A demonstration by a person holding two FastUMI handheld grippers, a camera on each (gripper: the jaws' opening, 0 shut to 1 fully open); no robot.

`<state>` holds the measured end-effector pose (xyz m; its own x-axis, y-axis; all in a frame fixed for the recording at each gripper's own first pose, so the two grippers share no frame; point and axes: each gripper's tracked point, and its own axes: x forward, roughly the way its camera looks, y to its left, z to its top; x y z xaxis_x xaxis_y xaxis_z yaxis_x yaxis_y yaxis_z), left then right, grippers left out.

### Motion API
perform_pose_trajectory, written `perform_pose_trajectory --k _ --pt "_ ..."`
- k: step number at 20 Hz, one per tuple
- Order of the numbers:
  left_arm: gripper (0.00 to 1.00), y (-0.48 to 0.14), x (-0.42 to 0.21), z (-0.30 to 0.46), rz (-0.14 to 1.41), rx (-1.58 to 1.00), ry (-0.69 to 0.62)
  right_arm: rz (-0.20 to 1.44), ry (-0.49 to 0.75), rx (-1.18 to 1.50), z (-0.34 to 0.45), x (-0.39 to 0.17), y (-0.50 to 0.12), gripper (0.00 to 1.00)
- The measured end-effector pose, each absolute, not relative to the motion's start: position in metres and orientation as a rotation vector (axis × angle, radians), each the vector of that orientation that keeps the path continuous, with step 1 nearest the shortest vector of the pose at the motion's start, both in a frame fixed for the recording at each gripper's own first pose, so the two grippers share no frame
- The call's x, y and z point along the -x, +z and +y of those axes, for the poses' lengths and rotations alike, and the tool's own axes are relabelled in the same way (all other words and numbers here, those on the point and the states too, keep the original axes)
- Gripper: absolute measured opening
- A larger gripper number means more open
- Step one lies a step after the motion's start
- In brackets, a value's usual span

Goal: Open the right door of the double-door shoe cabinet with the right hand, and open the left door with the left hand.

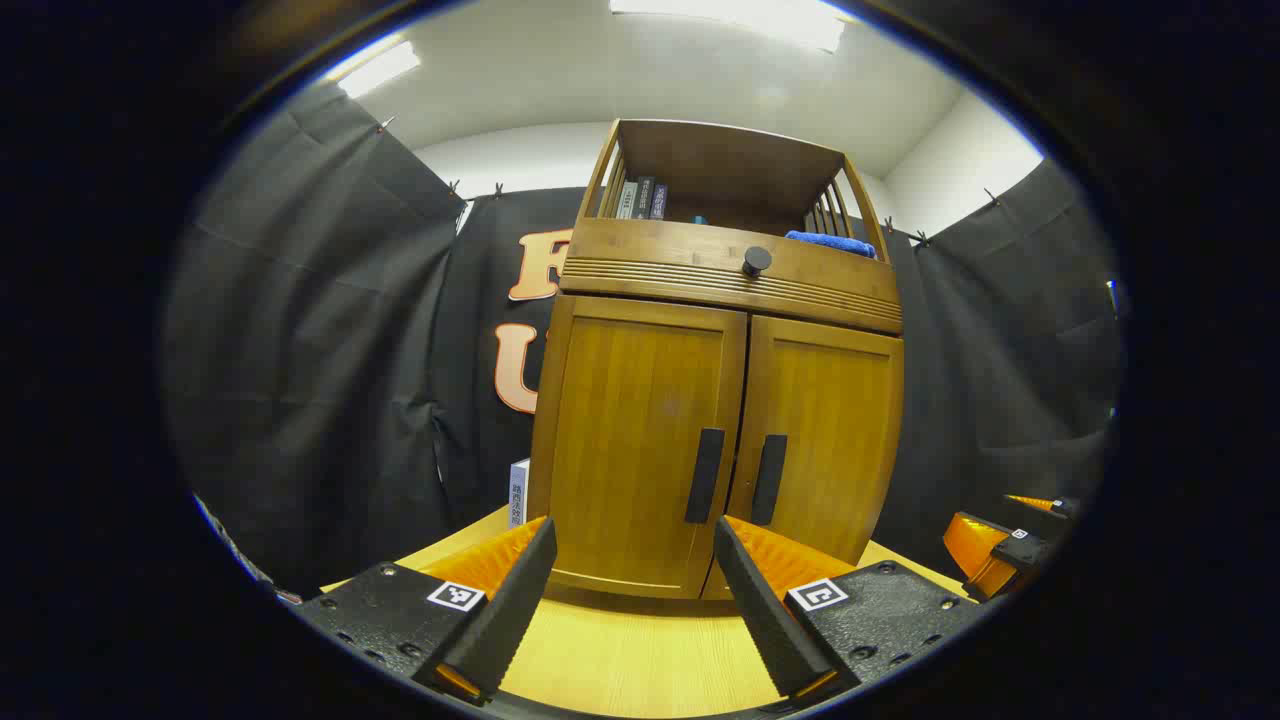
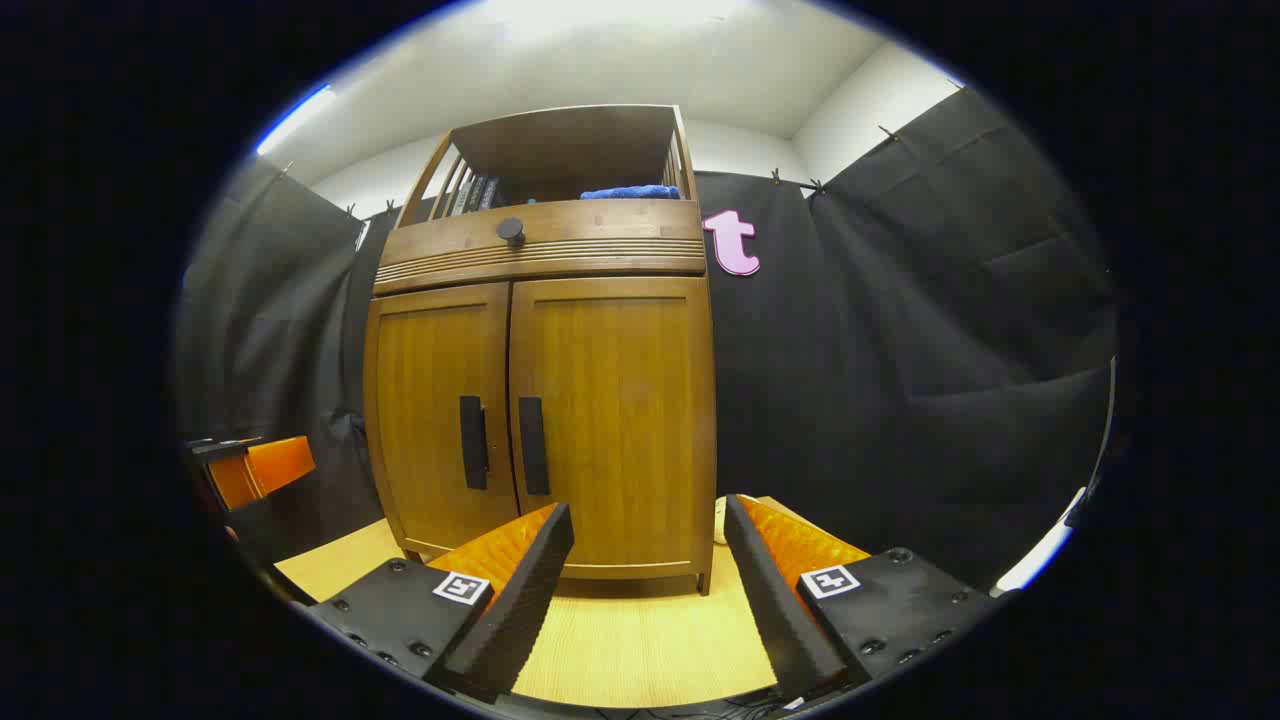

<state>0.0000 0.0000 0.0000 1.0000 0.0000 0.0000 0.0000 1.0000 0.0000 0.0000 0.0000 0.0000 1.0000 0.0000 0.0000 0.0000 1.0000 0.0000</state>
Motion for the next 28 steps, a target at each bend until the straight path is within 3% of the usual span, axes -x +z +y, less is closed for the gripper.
perform_pose_trajectory --k 4,14,15,16,28 --pt "0.93 -0.002 -0.001 -0.004 0.010 -0.001 -0.014 0.008 -0.008 -0.004 -0.001 0.001 -0.004 1.00" --pt "0.93 -0.005 -0.009 -0.014 0.032 -0.005 -0.063 0.015 -0.017 0.004 0.005 -0.005 -0.002 0.98" --pt "0.93 -0.005 -0.009 -0.016 0.031 -0.001 -0.068 0.009 -0.020 0.007 0.006 -0.004 0.000 0.94" --pt "0.93 -0.004 -0.011 -0.017 0.029 -0.002 -0.071 0.004 -0.023 0.007 0.006 -0.003 0.000 0.98" --pt "0.93 -0.006 -0.015 -0.005 0.044 0.011 -0.037 0.010 0.031 0.032 0.039 -0.050 0.001 1.00"
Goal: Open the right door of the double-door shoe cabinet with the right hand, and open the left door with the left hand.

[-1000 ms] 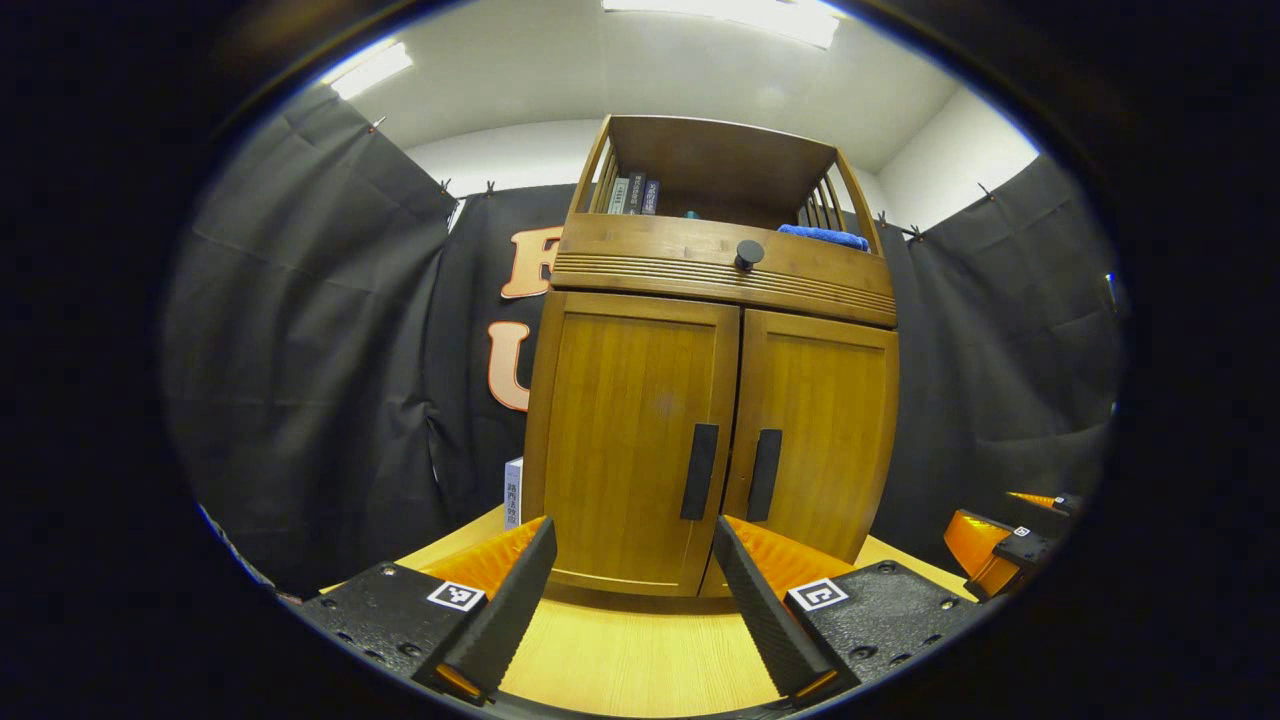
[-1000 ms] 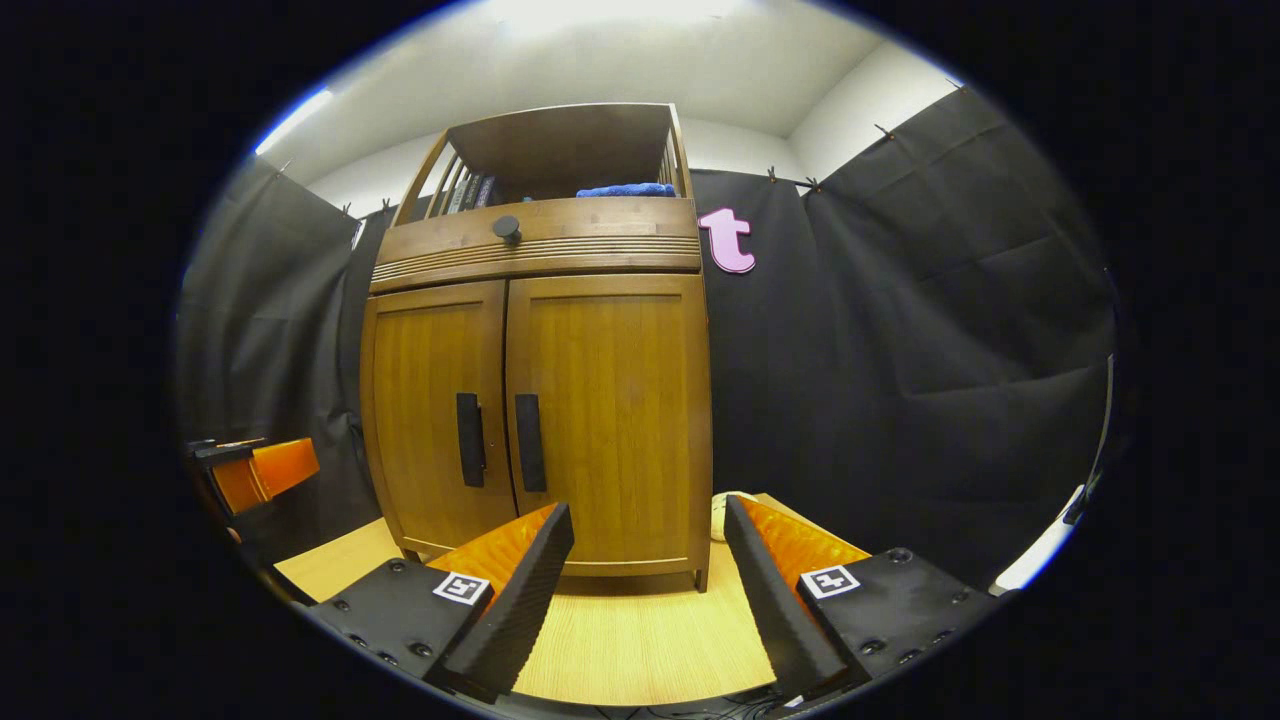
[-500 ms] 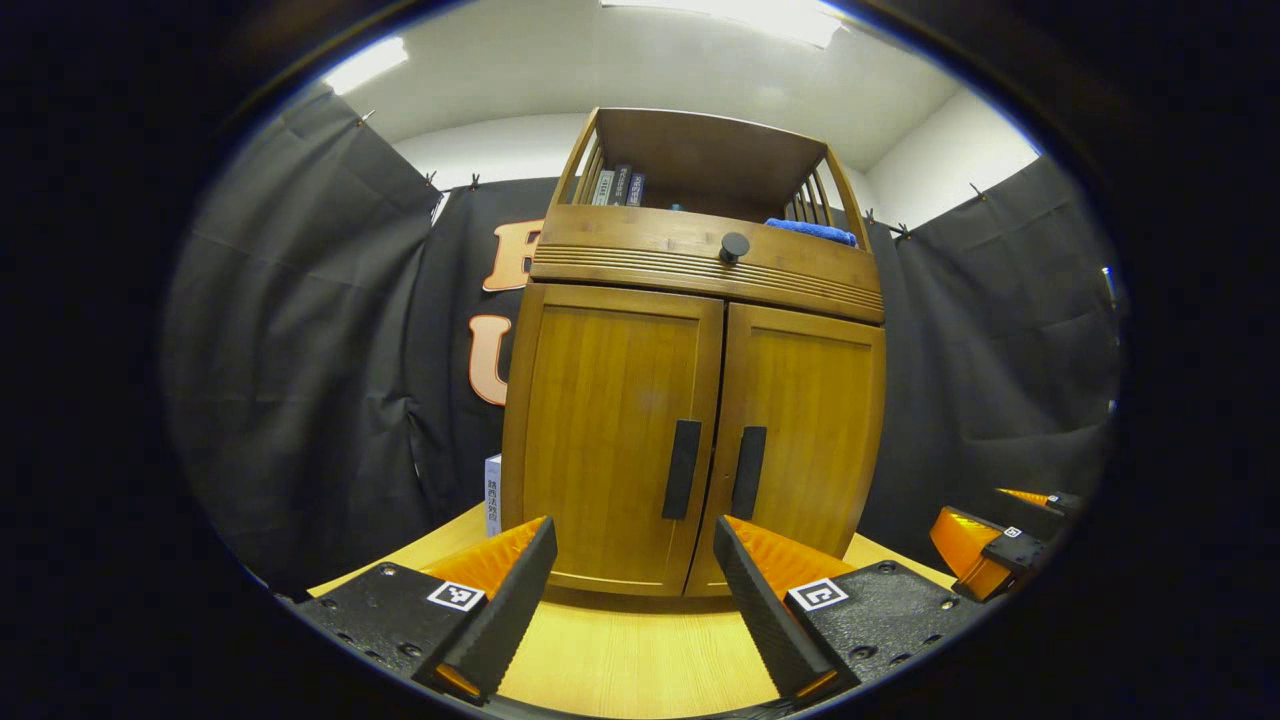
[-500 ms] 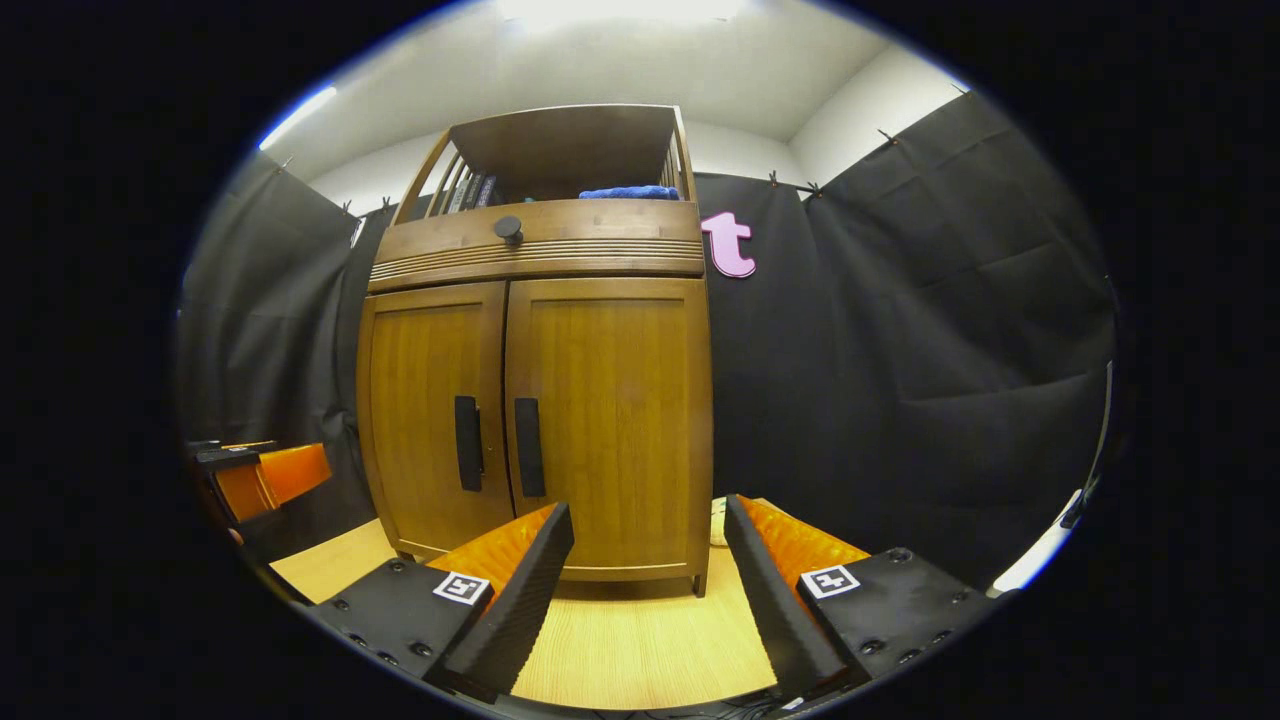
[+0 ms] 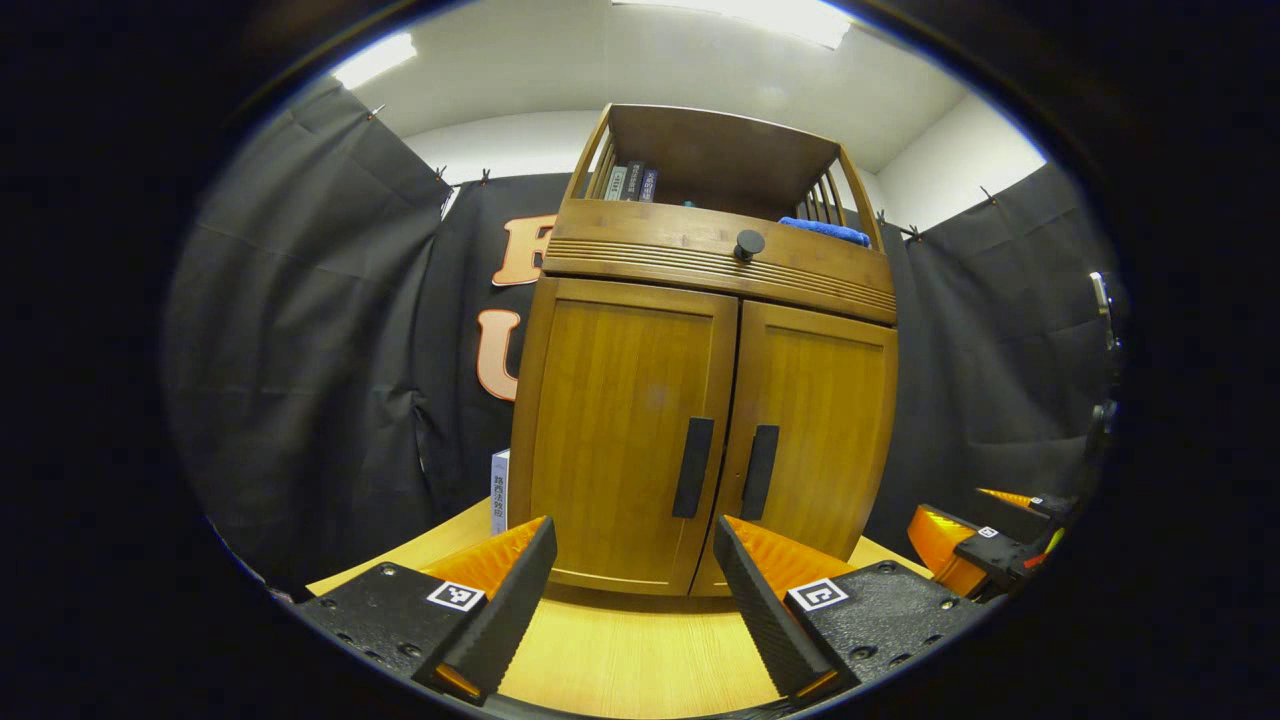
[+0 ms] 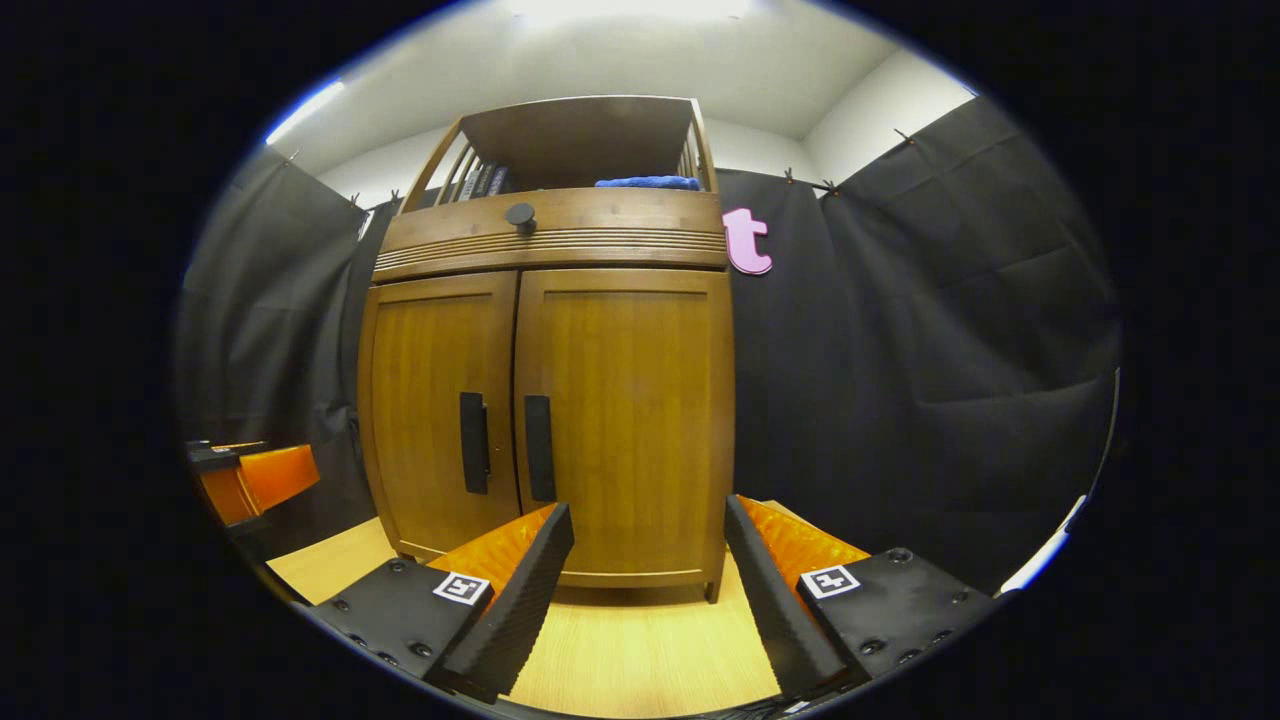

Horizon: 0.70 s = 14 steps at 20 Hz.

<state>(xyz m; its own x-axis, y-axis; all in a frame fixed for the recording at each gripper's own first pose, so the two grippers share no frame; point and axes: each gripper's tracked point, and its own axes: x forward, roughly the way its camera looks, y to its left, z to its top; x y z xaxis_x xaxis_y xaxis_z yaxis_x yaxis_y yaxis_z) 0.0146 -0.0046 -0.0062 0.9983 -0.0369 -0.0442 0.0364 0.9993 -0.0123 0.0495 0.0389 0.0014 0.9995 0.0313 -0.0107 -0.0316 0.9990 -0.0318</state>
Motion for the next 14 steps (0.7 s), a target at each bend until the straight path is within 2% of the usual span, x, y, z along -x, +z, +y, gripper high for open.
perform_pose_trajectory --k 1,2,4,9,10,12,14 --pt "0.93 -0.005 -0.014 -0.002 0.044 0.010 -0.028 0.009 0.048 0.035 0.047 -0.057 0.001 0.94" --pt "0.93 -0.006 -0.013 0.004 0.042 0.010 -0.019 0.012 0.064 0.037 0.055 -0.066 0.000 0.98" --pt "0.95 -0.006 -0.010 0.017 0.043 0.007 0.001 0.020 0.091 0.041 0.072 -0.080 -0.004 0.98" --pt "0.93 -0.001 -0.005 0.051 0.041 -0.013 0.077 -0.006 0.149 0.048 0.115 -0.128 0.005 0.97" --pt "0.93 -0.001 -0.004 0.057 0.043 -0.015 0.089 -0.003 0.155 0.044 0.122 -0.139 0.004 0.94" --pt "0.93 0.000 0.001 0.067 0.047 -0.021 0.114 0.003 0.156 0.042 0.131 -0.155 0.001 0.98" --pt "0.93 -0.001 0.004 0.077 0.052 -0.031 0.136 0.012 0.161 0.041 0.144 -0.177 -0.002 0.94"
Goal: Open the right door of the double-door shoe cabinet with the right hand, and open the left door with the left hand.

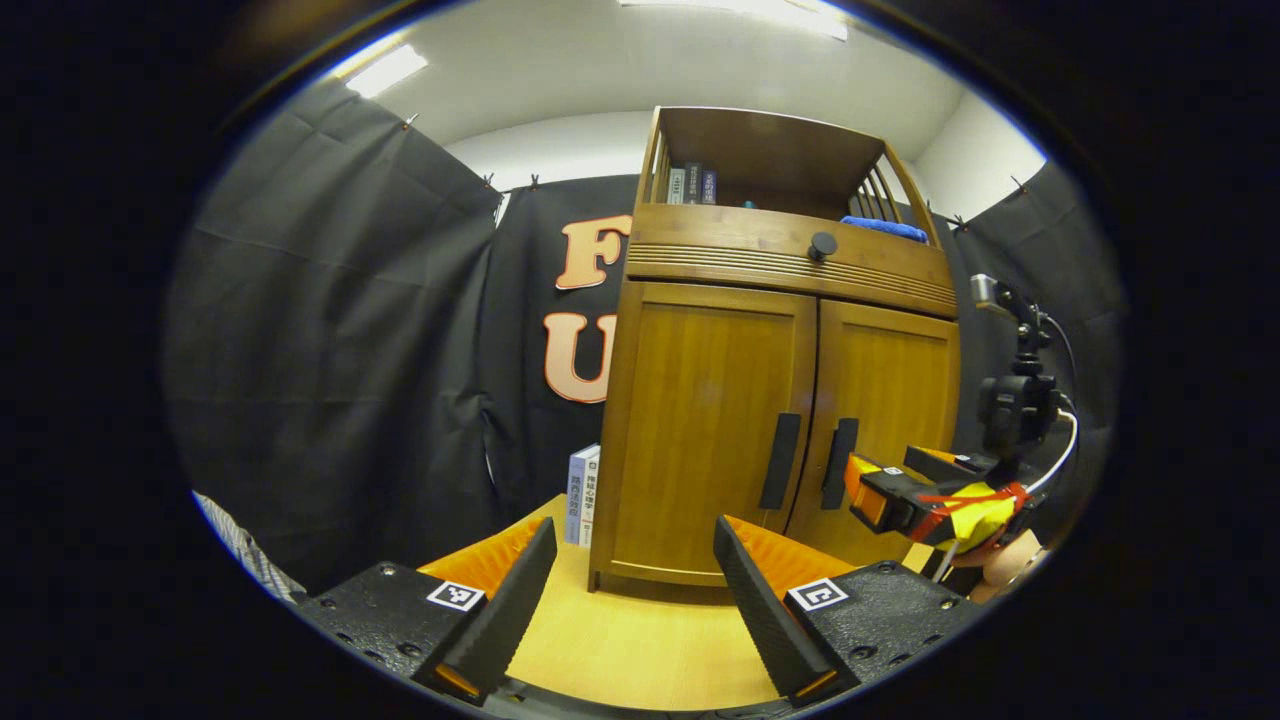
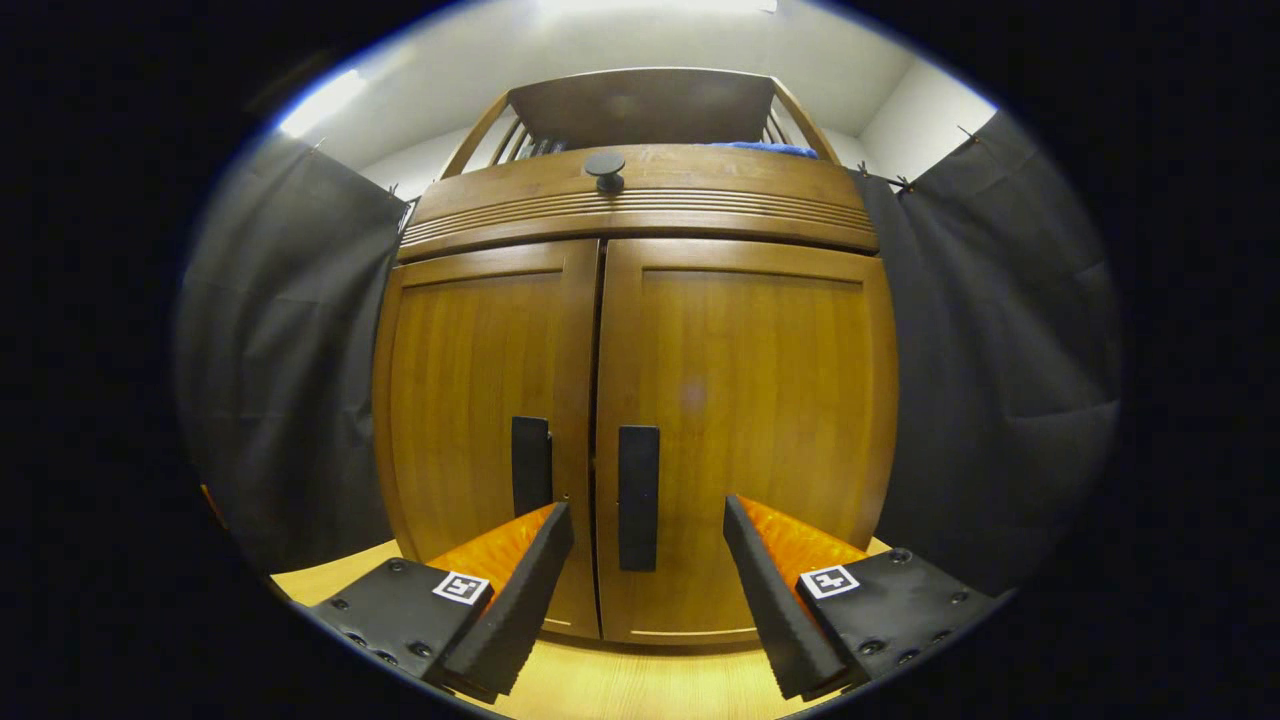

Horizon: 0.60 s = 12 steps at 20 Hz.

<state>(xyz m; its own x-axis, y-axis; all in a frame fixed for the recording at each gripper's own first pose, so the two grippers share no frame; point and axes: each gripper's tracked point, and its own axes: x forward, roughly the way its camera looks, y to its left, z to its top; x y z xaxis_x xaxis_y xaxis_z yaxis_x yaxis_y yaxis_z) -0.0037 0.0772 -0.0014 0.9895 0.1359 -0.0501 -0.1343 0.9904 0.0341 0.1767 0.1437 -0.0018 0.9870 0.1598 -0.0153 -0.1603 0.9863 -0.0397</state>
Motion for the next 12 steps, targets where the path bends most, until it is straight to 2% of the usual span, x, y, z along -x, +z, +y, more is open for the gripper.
perform_pose_trajectory --k 1,3,4,6,7,10,12 --pt "0.93 -0.001 0.007 0.084 0.053 -0.037 0.149 0.020 0.162 0.035 0.147 -0.186 -0.005 0.98" --pt "0.93 0.001 0.011 0.095 0.051 -0.046 0.176 0.034 0.156 0.017 0.153 -0.208 -0.005 0.98" --pt "0.93 0.003 0.013 0.101 0.049 -0.048 0.191 0.042 0.150 0.005 0.155 -0.219 -0.006 0.94" --pt "0.93 0.003 0.018 0.110 0.048 -0.047 0.217 0.055 0.127 -0.001 0.155 -0.238 -0.009 0.98" --pt "0.93 0.003 0.020 0.113 0.051 -0.044 0.225 0.062 0.120 0.003 0.155 -0.245 -0.011 0.94" --pt "0.93 0.002 0.024 0.121 0.056 -0.044 0.248 0.089 0.104 0.014 0.157 -0.261 -0.022 1.00" --pt "0.93 0.002 0.027 0.127 0.054 -0.048 0.261 0.115 0.093 0.010 0.155 -0.264 -0.032 0.84"
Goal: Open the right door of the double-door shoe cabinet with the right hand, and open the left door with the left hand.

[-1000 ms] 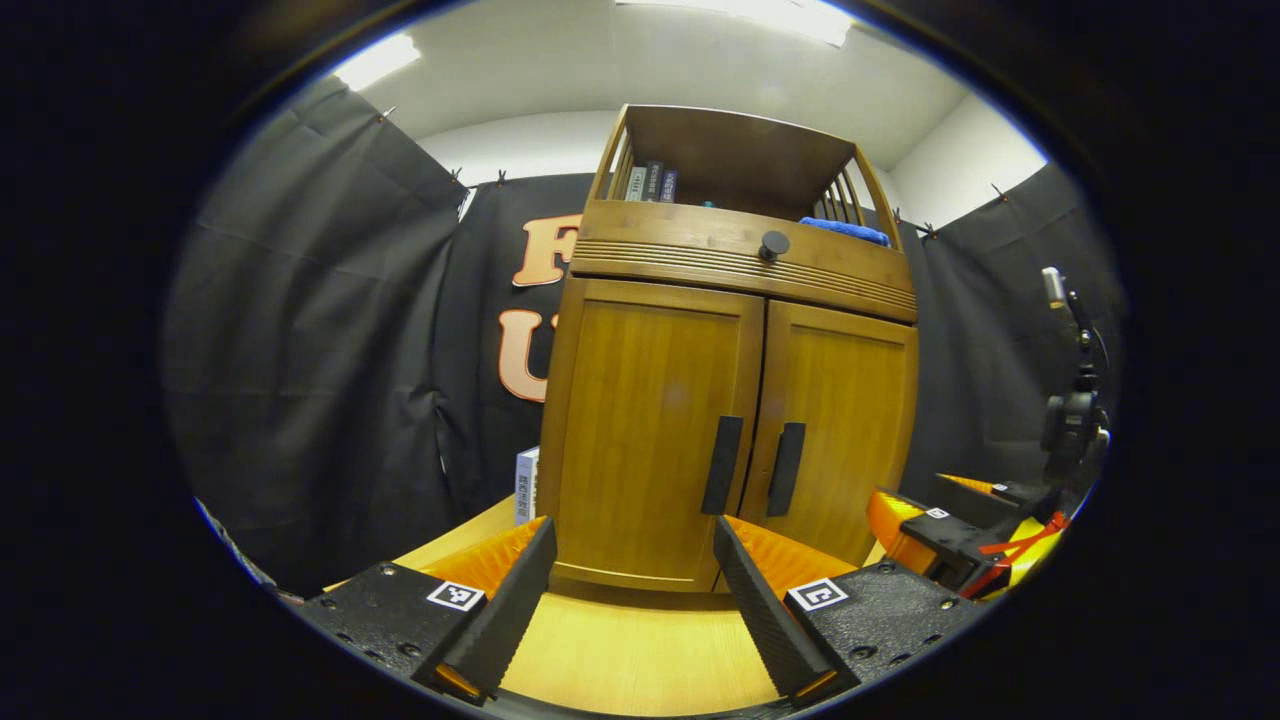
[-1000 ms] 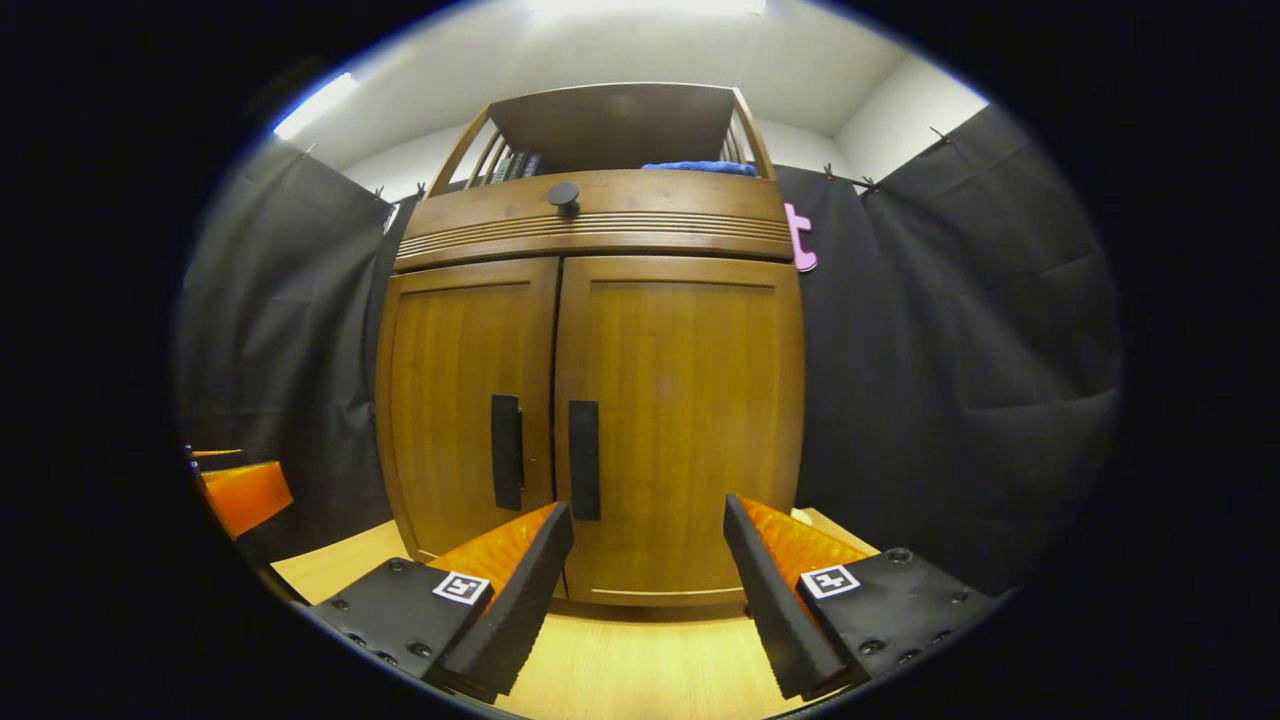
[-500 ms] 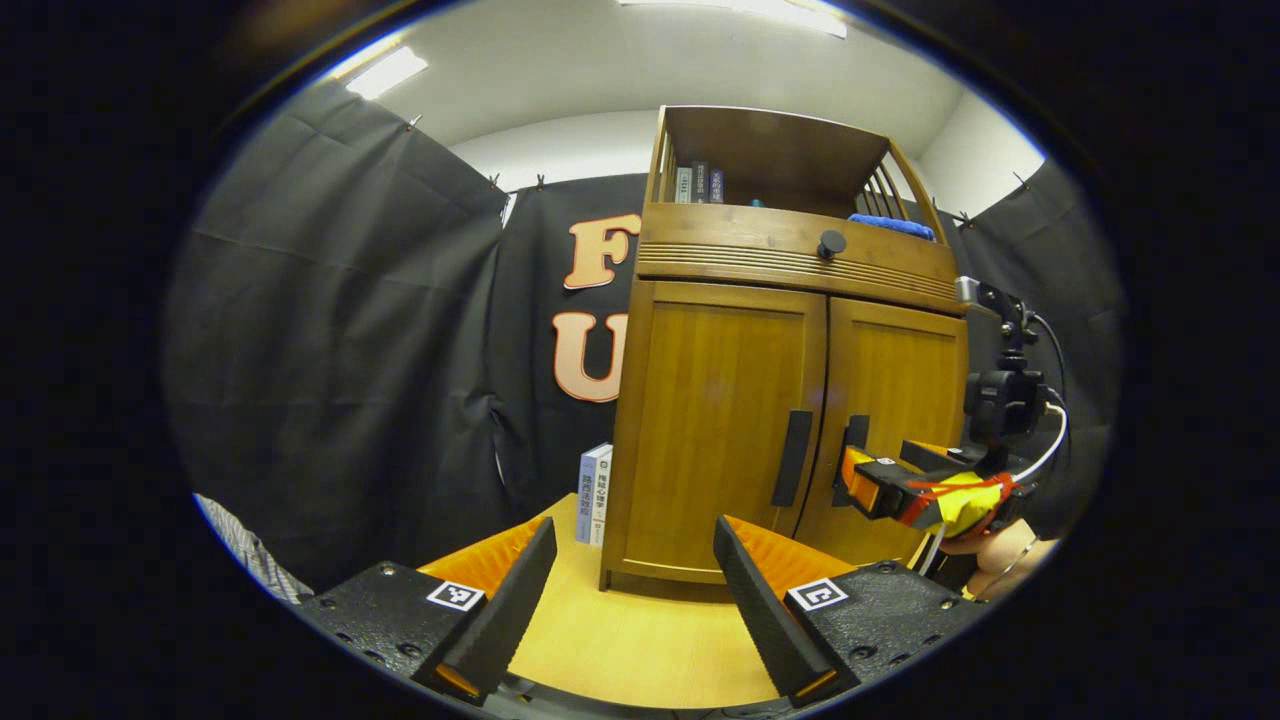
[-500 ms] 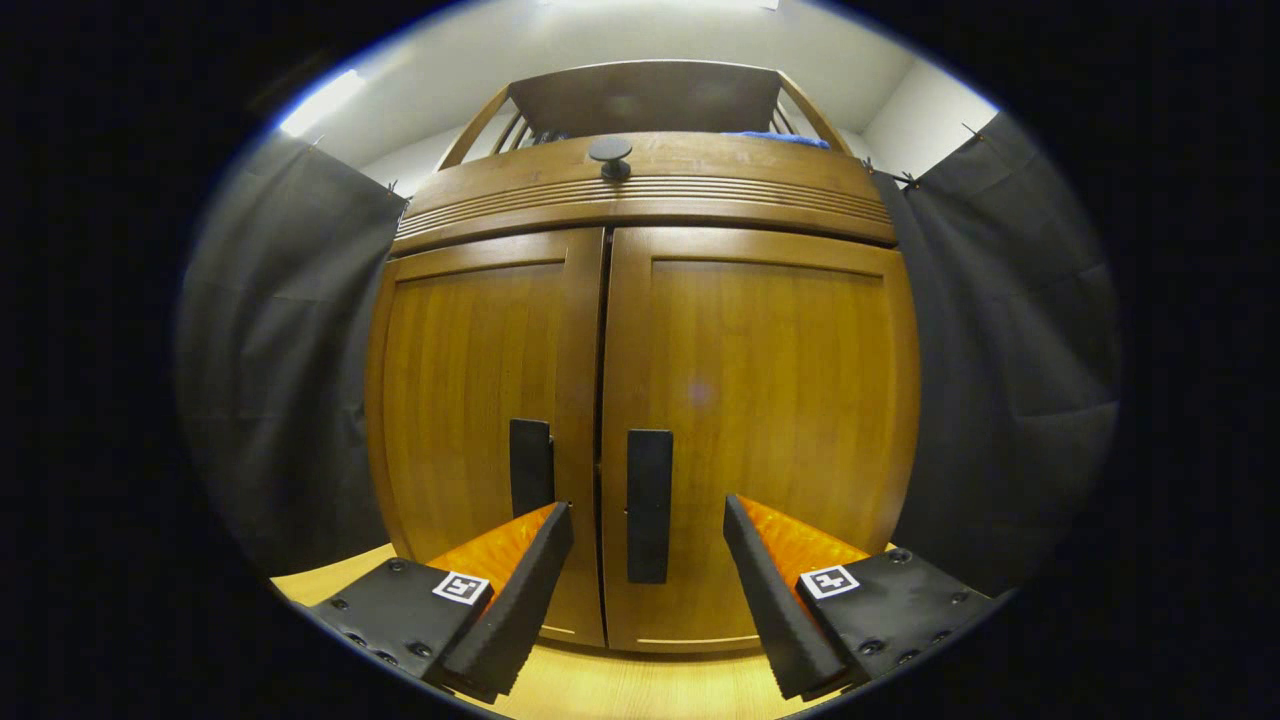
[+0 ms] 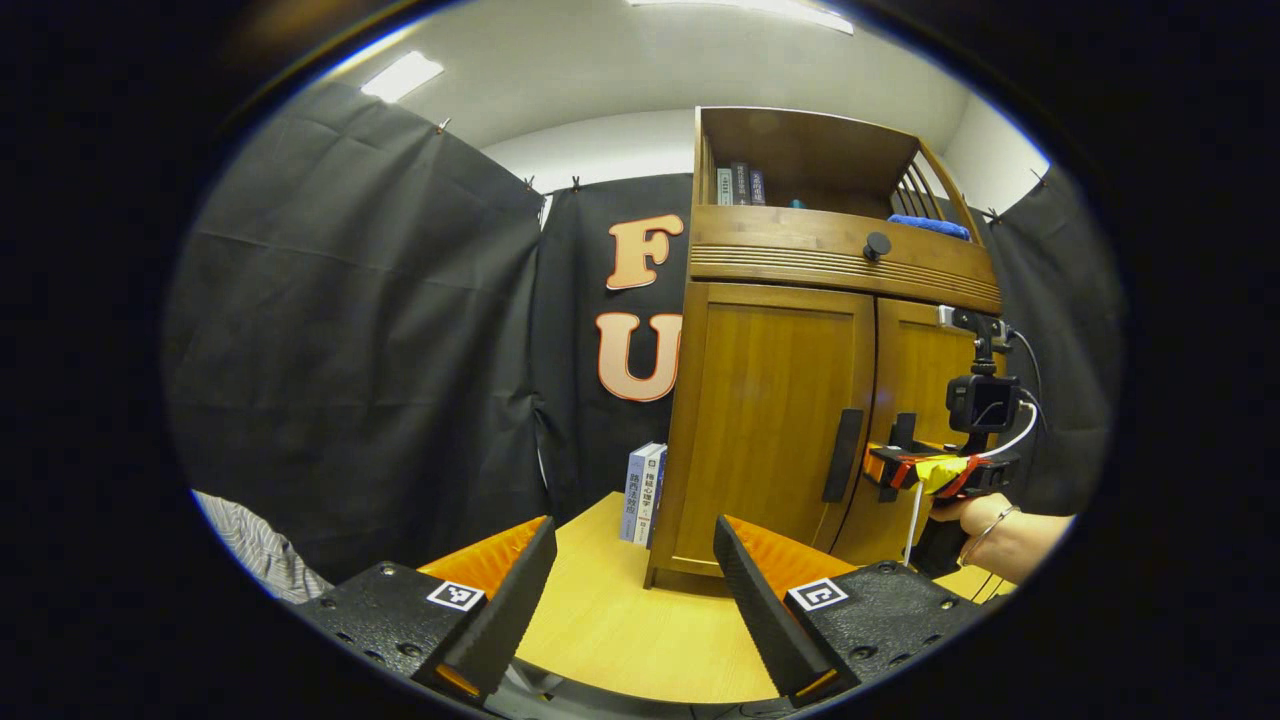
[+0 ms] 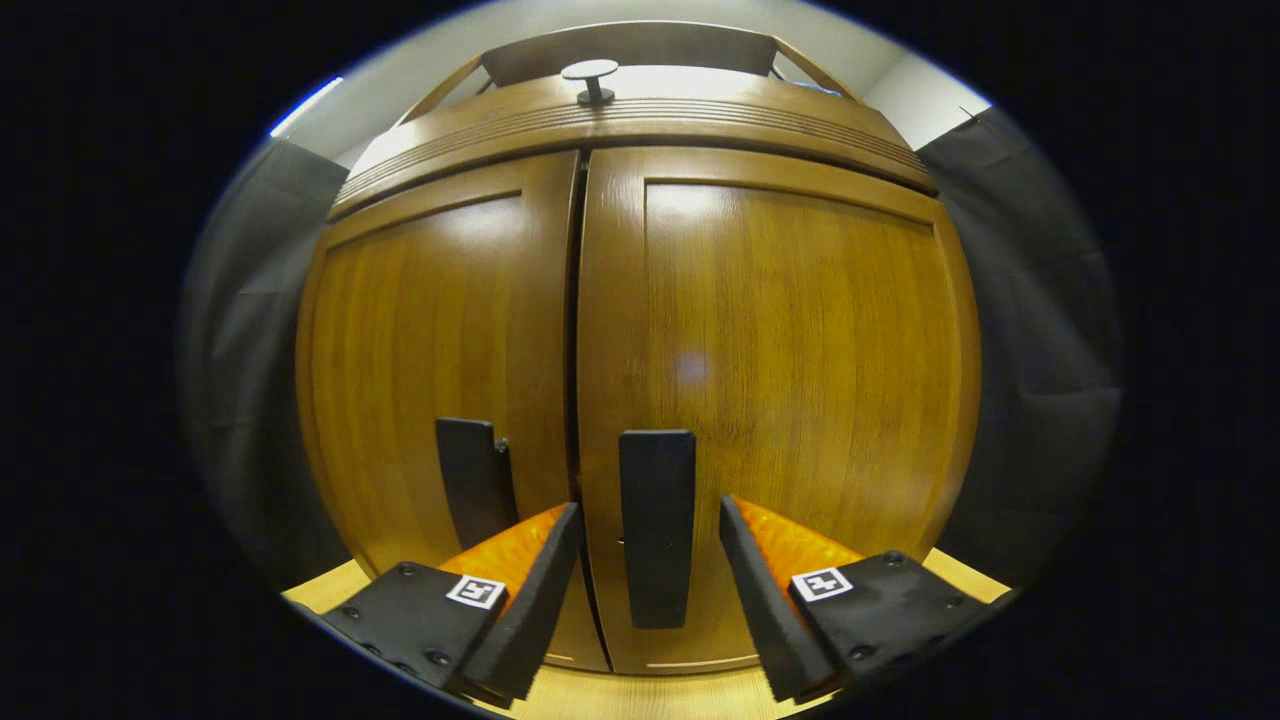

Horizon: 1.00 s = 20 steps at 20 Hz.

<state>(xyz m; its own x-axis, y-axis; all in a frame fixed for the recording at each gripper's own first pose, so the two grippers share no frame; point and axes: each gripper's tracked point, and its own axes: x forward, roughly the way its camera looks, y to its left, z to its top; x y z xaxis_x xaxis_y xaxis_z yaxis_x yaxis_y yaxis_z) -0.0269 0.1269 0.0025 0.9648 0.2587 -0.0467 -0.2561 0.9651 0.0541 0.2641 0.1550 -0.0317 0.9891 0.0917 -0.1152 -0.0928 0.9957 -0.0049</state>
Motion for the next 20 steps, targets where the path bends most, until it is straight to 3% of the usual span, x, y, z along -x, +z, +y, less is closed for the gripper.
perform_pose_trajectory --k 5,9,11,13,15,17,20 --pt "0.95 0.005 0.029 0.132 0.049 -0.053 0.275 0.127 0.077 0.023 0.152 -0.267 -0.032 0.41" --pt "0.95 0.009 0.033 0.132 0.045 -0.045 0.271 0.170 0.054 0.019 0.151 -0.266 -0.036 0.39" --pt "0.93 0.009 0.037 0.131 0.047 -0.036 0.265 0.191 0.042 0.020 0.150 -0.266 -0.037 0.31" --pt "0.93 0.012 0.040 0.130 0.038 -0.027 0.264 0.199 0.051 0.013 0.150 -0.262 -0.037 0.39" --pt "0.95 0.016 0.042 0.128 0.031 -0.042 0.258 0.200 0.071 0.009 0.149 -0.256 -0.036 0.30" --pt "0.93 0.022 0.042 0.123 0.015 -0.065 0.245 0.191 0.093 0.000 0.146 -0.240 -0.033 0.30" --pt "0.95 0.028 0.041 0.109 -0.004 -0.086 0.207 0.189 0.098 0.006 0.138 -0.216 -0.033 0.23"
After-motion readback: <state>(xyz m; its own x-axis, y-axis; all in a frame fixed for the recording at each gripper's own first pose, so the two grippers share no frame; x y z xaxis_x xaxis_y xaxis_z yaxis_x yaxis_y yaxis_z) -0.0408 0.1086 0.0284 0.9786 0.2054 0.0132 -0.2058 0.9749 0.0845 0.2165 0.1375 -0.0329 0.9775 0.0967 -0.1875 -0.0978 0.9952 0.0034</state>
